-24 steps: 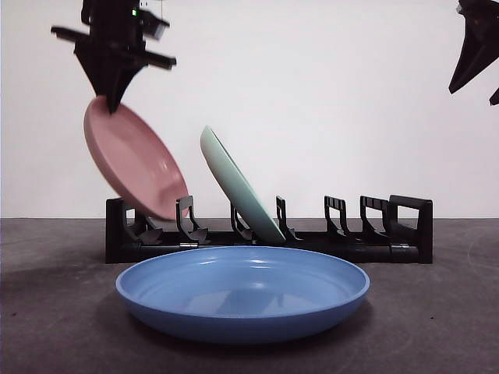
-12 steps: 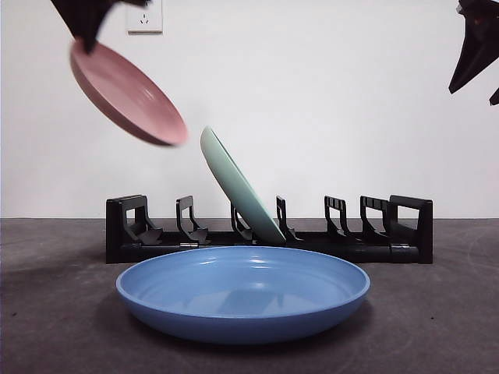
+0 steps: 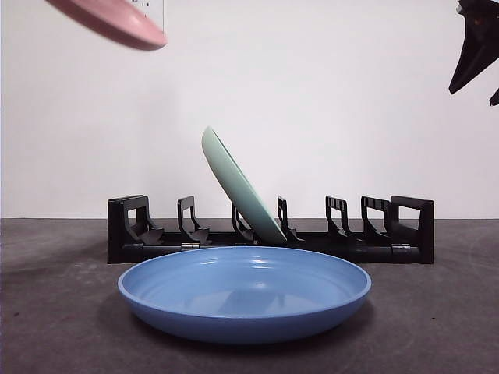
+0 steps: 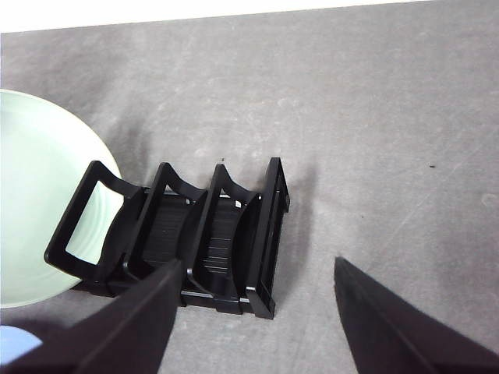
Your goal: Place the plate
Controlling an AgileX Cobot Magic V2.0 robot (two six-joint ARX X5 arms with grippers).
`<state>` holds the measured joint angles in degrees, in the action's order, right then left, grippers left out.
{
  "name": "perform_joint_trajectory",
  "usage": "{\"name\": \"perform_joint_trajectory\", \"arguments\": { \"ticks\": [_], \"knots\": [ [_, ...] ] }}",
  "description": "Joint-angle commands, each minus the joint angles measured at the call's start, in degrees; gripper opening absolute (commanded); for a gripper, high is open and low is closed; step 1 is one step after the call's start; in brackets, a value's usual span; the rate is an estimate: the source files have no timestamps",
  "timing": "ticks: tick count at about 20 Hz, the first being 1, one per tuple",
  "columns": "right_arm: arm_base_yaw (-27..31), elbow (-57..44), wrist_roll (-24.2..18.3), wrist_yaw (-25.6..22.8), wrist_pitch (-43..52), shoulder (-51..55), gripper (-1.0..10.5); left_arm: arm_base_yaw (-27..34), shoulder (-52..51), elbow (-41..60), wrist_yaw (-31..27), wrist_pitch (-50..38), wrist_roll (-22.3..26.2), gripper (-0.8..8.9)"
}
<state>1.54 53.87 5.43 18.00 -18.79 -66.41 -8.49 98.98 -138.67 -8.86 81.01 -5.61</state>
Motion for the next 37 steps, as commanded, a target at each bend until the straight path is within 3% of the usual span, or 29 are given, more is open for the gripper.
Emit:
{"name": "perform_joint_trajectory", "arguments": {
  "ticks": [1, 5, 9, 16, 23, 31, 37],
  "knots": [
    [-0.07, 0.98, 0.55, 0.00, 0.28, -0.66, 3.0, -1.03, -1.22, 2.01, 3.61, 1.55, -0.22, 0.16],
    [-0.07, 0.98, 0.52, 0.00, -0.28, -0.66, 3.0, -6.19, -7.02, 11.74, 4.39, -6.05, 1.18, 0.17],
    [-0.07, 0.98, 0.52, 0.00, -0.92, -0.66, 3.0, -11.43, -16.20, 28.74, 4.39, -16.24, 0.83, 0.17],
    [-0.07, 0.98, 0.31, 0.00, -2.29, -0.66, 3.0, -17.14, -33.11, 64.00, 4.98, -35.58, -6.21, 0.16],
    [-0.07, 0.98, 0.13, -0.02, -2.82, -0.66, 3.0, -21.33, -43.15, 86.64, 7.85, -47.50, -18.73, 0.16],
    [-0.07, 0.98, -0.17, -0.04, -3.87, -0.66, 3.0, -27.74, -44.19, 98.42, 7.19, -57.48, -36.28, 0.16],
    [-0.07, 0.98, -0.17, -0.02, -3.85, -0.66, 3.0, -32.52, -43.74, 101.81, 1.22, -58.45, -43.87, 0.16]
  ]
}}
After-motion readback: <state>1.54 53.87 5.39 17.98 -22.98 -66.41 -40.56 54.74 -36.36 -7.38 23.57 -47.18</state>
